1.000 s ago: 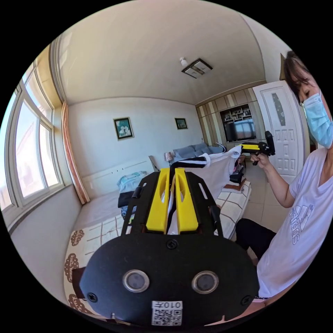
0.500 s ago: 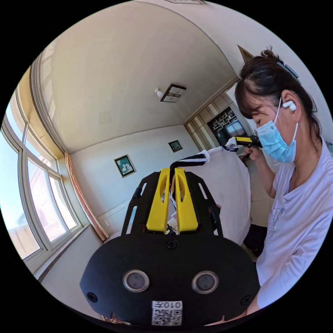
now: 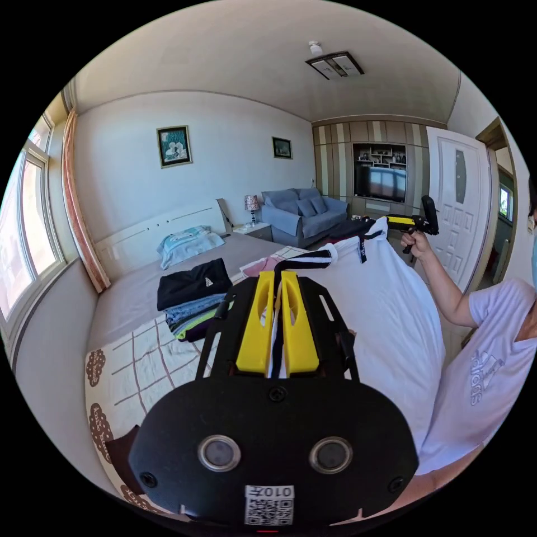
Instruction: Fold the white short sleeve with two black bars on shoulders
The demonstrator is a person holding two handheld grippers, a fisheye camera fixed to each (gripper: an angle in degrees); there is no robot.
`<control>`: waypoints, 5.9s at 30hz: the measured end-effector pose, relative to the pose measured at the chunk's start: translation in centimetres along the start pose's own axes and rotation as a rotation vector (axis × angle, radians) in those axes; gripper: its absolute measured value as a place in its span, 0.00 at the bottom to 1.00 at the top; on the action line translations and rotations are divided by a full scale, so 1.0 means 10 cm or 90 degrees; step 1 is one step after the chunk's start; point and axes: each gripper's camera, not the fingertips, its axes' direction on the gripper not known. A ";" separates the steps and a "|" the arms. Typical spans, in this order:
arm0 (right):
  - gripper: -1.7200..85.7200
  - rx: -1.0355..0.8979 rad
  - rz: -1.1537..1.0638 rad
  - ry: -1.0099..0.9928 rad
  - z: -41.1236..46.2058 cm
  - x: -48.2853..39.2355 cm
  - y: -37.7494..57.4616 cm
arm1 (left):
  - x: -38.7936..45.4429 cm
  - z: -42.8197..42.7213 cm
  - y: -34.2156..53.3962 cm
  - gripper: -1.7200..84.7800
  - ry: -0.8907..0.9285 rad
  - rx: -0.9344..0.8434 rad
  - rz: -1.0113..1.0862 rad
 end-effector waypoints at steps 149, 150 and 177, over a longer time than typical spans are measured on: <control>0.12 -0.251 0.522 -0.002 1.84 -0.04 4.22 | -3.23 0.74 5.86 0.02 0.169 -0.224 -0.560; 0.11 -0.262 0.516 -0.023 1.94 -0.04 4.21 | -3.24 0.73 5.86 0.02 0.171 -0.222 -0.563; 0.09 -0.165 0.626 -0.141 1.63 -0.08 4.69 | -3.46 0.68 5.73 0.02 0.172 -0.224 -0.586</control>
